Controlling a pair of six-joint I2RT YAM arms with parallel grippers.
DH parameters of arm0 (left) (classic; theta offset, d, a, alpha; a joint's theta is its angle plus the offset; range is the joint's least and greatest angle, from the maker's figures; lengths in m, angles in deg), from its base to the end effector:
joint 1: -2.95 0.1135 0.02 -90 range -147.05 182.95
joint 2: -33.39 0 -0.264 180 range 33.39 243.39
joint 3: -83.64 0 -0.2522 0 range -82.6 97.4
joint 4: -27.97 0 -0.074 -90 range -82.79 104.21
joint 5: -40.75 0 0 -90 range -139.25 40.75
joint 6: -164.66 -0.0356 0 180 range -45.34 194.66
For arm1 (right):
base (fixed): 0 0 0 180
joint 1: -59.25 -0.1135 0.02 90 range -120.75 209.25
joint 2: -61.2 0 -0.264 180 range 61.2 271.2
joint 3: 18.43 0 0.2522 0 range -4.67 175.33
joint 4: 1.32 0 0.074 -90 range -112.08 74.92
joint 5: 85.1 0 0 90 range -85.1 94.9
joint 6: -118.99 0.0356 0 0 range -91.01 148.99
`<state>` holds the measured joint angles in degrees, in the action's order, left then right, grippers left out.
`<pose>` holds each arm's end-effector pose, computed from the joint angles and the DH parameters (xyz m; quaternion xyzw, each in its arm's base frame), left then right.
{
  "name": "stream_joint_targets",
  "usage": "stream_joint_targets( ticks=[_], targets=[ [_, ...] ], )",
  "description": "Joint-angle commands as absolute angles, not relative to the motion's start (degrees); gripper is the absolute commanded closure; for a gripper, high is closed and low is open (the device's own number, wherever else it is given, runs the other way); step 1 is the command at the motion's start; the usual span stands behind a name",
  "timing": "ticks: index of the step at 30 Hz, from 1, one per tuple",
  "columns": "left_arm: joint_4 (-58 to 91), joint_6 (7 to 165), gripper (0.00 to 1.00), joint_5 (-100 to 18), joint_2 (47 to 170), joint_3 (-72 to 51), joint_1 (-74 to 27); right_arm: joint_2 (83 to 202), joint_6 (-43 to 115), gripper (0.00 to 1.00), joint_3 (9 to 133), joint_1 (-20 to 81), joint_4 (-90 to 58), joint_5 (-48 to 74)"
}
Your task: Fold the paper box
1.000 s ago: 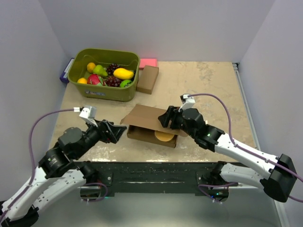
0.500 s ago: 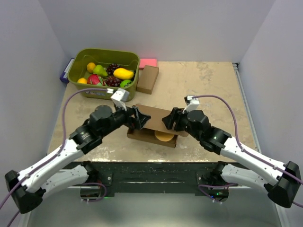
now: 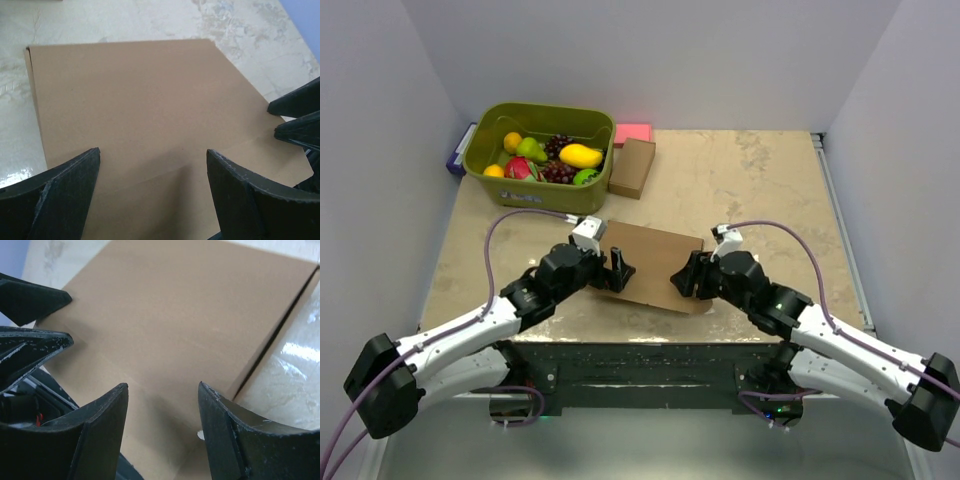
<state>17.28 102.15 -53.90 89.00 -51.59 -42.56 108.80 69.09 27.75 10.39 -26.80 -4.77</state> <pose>0.1565 -0.1552 0.2437 0.1068 0.8194 -0.3074 0.4718 0.1304 0.1402 0.2528 -0.0209 0.8500 0.3141 0.4223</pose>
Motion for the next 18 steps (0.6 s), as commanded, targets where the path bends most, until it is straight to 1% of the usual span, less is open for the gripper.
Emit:
stream_joint_targets(
  ticks=[1,8,18],
  targets=[
    [23.78,103.31,0.09,-55.75,89.11,-55.43,-42.75,108.66,70.65,0.39,25.74,9.95,-26.42,-2.57],
    [26.86,105.42,0.09,-55.41,90.07,-60.70,-42.84,109.98,71.26,0.39,23.28,9.86,-25.36,-2.48],
    [29.76,107.62,0.09,-54.88,92.09,-65.10,-42.75,110.77,72.06,0.38,19.85,9.86,-25.45,-4.15]
  ],
)
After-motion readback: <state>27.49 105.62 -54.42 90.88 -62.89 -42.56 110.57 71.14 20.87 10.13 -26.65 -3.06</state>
